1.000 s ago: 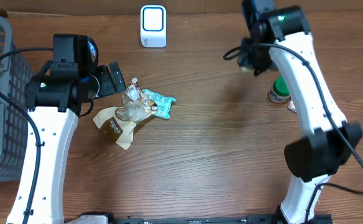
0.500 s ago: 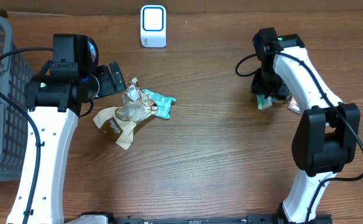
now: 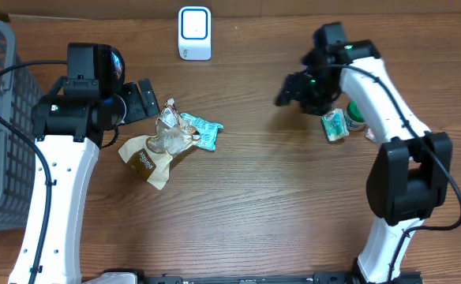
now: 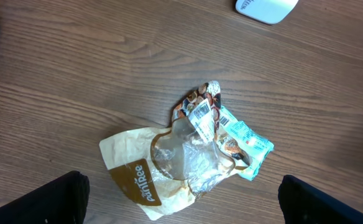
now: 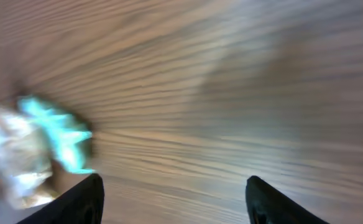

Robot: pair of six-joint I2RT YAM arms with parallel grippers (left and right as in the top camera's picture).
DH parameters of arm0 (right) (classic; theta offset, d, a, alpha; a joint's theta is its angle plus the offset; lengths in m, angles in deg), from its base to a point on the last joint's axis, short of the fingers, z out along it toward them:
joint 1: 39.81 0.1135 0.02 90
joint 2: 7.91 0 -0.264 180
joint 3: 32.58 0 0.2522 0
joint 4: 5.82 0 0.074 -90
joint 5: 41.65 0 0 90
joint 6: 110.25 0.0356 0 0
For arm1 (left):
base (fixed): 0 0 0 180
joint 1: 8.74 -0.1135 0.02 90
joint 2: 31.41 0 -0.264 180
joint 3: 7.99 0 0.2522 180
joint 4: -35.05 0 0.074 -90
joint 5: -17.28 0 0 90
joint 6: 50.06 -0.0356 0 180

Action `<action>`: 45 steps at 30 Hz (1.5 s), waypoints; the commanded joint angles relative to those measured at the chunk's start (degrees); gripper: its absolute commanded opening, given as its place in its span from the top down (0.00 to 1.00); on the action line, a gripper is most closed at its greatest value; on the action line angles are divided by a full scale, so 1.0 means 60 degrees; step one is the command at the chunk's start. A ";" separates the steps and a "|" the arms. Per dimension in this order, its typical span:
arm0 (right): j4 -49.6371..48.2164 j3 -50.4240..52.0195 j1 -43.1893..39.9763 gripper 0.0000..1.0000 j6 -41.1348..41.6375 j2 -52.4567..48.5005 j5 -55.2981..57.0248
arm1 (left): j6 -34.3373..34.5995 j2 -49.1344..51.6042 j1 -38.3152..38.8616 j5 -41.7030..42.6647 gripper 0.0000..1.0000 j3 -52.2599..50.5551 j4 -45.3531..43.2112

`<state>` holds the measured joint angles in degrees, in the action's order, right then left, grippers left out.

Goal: Scan the item barcode
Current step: 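Move the right gripper to the mint-green packet and grasp it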

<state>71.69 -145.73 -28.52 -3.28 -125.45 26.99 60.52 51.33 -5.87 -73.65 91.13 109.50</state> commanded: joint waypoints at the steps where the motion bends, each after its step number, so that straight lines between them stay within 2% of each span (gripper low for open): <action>1: -0.0809 0.0816 0.0816 0.32 0.0973 0.0073 -0.1472 | -0.0215 -0.0022 -0.0044 -0.0095 0.00 0.0157 -0.0004; 5: -0.2561 0.1967 0.1741 0.37 0.2237 0.0047 -0.1738 | -0.0215 -0.0022 -0.0044 -0.0095 0.00 0.0157 -0.0004; 8: -0.4029 0.2856 0.2375 0.51 0.3446 0.0040 -0.1712 | -0.0215 -0.0022 -0.0044 -0.0095 0.00 0.0157 -0.0004; 11: -0.5912 0.3719 0.3005 0.53 0.4601 -0.0044 -0.1519 | -0.0215 -0.0022 -0.0044 -0.0095 0.01 0.0157 -0.0004; 13: -0.6568 0.3916 0.3246 0.54 0.5096 -0.0186 -0.1177 | -0.0215 -0.0022 -0.0044 -0.0095 0.01 0.0157 -0.0004; 19: -0.7770 0.3934 0.3654 0.55 0.5249 -0.0532 -0.0149 | -0.0215 -0.0022 -0.0044 -0.0095 0.00 0.0157 -0.0004; 25: -0.8225 0.3934 0.3759 0.69 0.5235 -0.0663 0.0488 | -0.0215 -0.0022 -0.0044 -0.0095 0.01 0.0157 -0.0004; 26: -0.8196 0.3934 0.3759 0.72 0.5198 -0.0667 0.0477 | -0.0215 -0.0022 -0.0044 -0.0095 0.00 0.0157 -0.0004; 27: -0.8149 0.3934 0.3759 0.81 0.5082 -0.0667 0.0441 | -0.0215 -0.0022 -0.0044 -0.0095 0.00 0.0157 -0.0004; 33: -0.8225 0.3931 0.3632 0.96 0.4025 -0.0637 -0.0739 | -0.0215 -0.0022 -0.0044 -0.0095 0.01 0.0157 -0.0004; 38: -0.7708 0.3912 0.2907 0.96 0.2667 -0.0120 -0.1763 | -0.0215 -0.0022 -0.0044 -0.0095 0.01 0.0157 -0.0004; 45: -0.5424 0.3734 0.1741 0.96 -0.0299 0.0714 -0.1825 | -0.0215 -0.0022 -0.0044 -0.0095 0.01 0.0157 -0.0004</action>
<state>37.09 -122.46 -15.76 6.08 -125.53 17.65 60.52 51.33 -5.87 -73.65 91.11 109.50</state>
